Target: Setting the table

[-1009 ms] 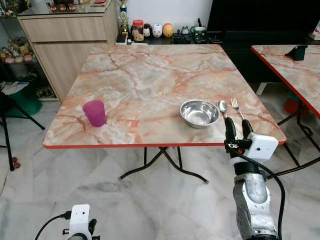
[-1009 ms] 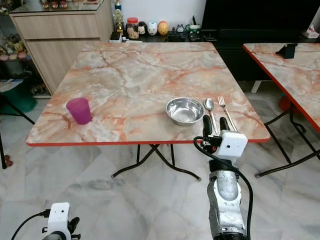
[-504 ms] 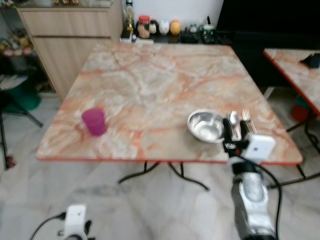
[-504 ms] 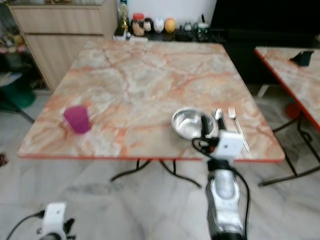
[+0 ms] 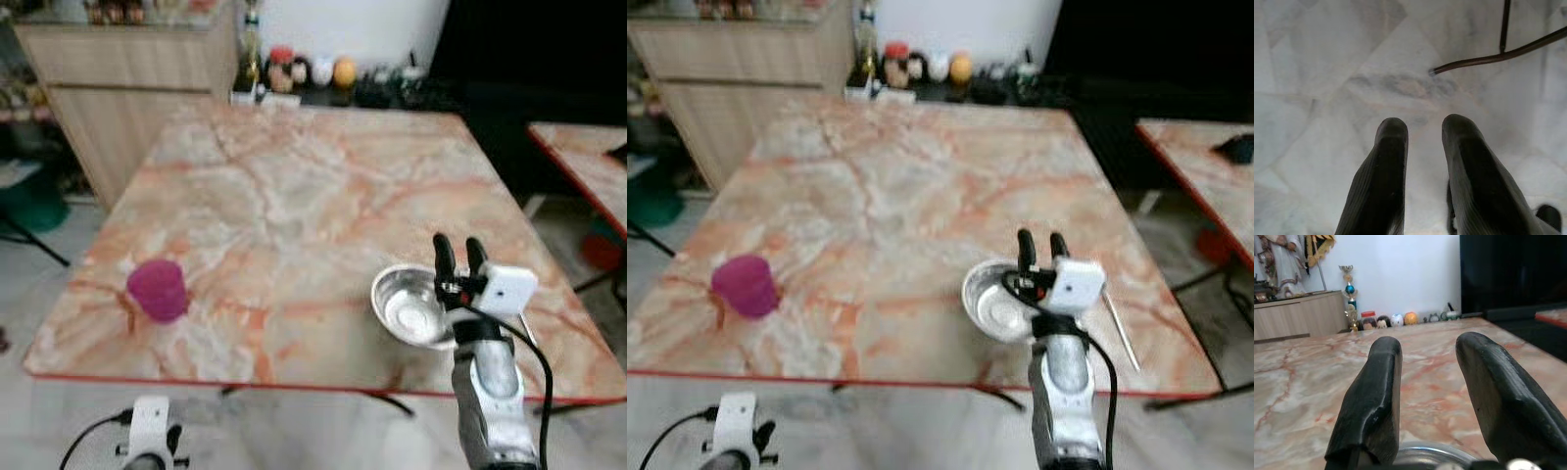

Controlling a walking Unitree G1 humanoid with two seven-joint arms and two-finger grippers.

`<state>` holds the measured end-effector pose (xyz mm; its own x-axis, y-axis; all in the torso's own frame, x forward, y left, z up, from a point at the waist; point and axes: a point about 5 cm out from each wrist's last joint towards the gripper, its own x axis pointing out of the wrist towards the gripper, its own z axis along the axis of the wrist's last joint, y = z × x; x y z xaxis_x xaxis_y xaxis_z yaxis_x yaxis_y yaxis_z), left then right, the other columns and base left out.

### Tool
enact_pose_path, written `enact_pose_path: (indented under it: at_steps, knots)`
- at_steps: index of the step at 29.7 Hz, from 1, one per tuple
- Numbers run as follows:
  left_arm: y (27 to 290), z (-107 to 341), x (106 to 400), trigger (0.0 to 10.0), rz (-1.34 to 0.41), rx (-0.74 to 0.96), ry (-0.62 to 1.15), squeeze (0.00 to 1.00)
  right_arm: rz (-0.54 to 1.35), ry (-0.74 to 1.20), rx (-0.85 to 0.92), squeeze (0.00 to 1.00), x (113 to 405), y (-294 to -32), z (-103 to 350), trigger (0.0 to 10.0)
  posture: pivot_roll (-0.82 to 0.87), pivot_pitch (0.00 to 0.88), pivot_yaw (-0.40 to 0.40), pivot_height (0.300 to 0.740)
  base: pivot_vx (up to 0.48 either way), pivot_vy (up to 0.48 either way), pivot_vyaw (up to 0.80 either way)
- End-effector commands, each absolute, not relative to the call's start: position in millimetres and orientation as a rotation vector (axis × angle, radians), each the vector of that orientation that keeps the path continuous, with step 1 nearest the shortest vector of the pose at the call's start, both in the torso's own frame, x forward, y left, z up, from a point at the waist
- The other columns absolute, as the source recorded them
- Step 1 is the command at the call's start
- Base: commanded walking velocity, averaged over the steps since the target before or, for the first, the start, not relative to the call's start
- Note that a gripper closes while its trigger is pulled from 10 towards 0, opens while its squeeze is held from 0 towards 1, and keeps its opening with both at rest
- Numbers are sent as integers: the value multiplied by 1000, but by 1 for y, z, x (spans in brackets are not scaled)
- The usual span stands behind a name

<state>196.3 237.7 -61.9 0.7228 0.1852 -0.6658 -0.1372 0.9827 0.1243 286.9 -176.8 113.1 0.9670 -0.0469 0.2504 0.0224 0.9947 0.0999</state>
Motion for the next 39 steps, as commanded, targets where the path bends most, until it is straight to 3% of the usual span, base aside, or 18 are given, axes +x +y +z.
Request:
enact_pose_path:
  at_steps: [1, 2, 7, 12, 18, 19, 20, 21, 26, 33, 39]
  knots:
    - [233, -66, 191, 10000, 162, 65, 764, 0, -84, -252, 108, 427, 282, -190, 113, 10000, 27, 0, -32, 724, 0, 0, 0]
    - [233, -66, 192, 10000, 162, 65, 764, 0, -92, -248, 115, 1000, 281, -193, 112, 10000, 28, 0, -33, 724, 0, 0, 0]
    - [232, -66, 193, 10000, 158, 66, 761, 0, -105, -214, 103, 1000, 279, -199, 111, 10000, 24, 0, -31, 724, 0, 0, 0]
    - [231, -66, 193, 10000, 148, 73, 764, 0, -177, -177, 228, 1000, 275, -215, 113, 10000, 26, 0, -26, 724, 0, 0, 0]
    - [232, -66, 192, 10000, 152, 74, 767, 0, -225, 4, 229, 1000, 274, -243, 109, 10000, 20, 0, -28, 724, 0, 0, 0]
    - [232, -66, 192, 10000, 152, 73, 767, 0, -230, 25, 239, 788, 273, -246, 107, 10000, 20, 0, -28, 724, 0, 0, 0]
    - [232, -66, 192, 10000, 152, 73, 767, 0, -232, 41, 247, 788, 273, -247, 105, 10000, 20, 0, -28, 724, 0, 0, 0]
    - [232, -66, 192, 10000, 152, 72, 767, 0, -251, 93, 240, 0, 271, -251, 99, 10000, 21, 0, -29, 724, 0, 0, 0]
    - [230, -67, 192, 10000, 141, 78, 769, 0, -214, 217, 320, 0, 271, -240, 82, 10000, 21, 0, -29, 724, 0, 0, 0]
    - [229, -67, 192, 10000, 139, 73, 765, 0, -133, 252, 459, 0, 274, -221, 78, 10000, 32, 0, -31, 724, 0, 0, 0]
    - [231, -67, 190, 10000, 145, 75, 766, 0, -85, 259, 476, 0, 273, -212, 78, 10000, 37, 0, -32, 724, 0, 0, 0]
